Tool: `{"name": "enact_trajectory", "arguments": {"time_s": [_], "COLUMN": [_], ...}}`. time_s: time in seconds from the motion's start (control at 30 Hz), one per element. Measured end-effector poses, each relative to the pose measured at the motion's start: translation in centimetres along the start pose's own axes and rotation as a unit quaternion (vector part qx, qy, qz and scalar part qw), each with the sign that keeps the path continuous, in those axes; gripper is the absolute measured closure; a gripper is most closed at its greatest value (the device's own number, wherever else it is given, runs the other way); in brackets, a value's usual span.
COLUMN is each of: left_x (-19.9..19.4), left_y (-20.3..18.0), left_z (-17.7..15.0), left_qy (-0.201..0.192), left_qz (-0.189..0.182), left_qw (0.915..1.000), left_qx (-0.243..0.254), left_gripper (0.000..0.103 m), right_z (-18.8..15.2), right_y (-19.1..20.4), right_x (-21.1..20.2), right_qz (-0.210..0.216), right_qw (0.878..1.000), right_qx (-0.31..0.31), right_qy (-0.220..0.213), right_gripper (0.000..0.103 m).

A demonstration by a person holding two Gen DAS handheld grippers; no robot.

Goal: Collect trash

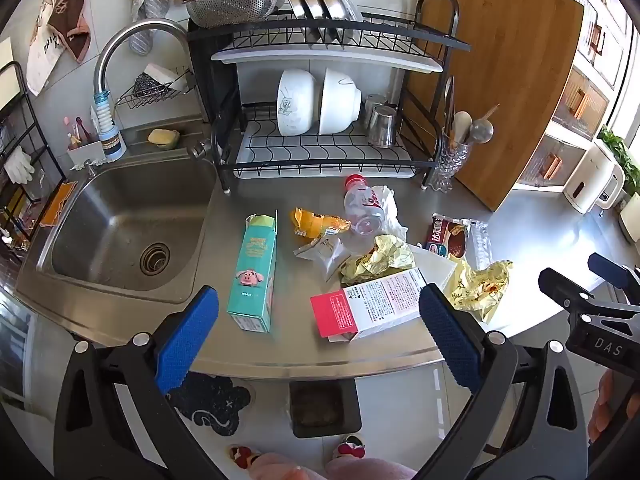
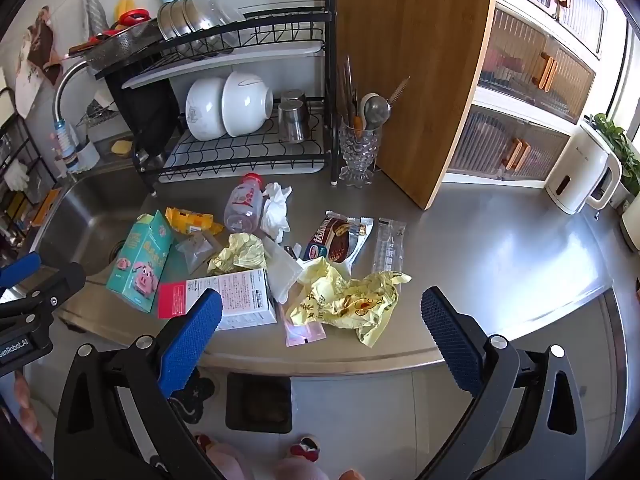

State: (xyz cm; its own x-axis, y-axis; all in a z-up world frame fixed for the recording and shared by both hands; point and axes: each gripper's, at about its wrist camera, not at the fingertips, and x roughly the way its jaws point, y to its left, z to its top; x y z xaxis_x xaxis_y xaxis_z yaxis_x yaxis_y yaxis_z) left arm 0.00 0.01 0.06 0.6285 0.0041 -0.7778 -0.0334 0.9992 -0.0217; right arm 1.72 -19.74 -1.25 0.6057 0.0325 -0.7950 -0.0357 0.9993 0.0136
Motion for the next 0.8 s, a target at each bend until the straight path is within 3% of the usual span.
{"name": "enact_trajectory", "arguments": {"time_s": [0.8], "left_x": [-1.0], "left_y": [0.7], "left_z": [0.3], "left_qy": [-0.011], "left_qz": [0.009], "left_qw": [0.9999], "left_qx": [0.001], "left_gripper": [0.008], "right_z": [0.3], "right_y": [0.5], "right_x": [-1.0], "right_qz": [-0.001], "right_qw": [1.0], "right_qx": [-0.005], "right_qy": [-0.012], "right_gripper": [0.003]}}
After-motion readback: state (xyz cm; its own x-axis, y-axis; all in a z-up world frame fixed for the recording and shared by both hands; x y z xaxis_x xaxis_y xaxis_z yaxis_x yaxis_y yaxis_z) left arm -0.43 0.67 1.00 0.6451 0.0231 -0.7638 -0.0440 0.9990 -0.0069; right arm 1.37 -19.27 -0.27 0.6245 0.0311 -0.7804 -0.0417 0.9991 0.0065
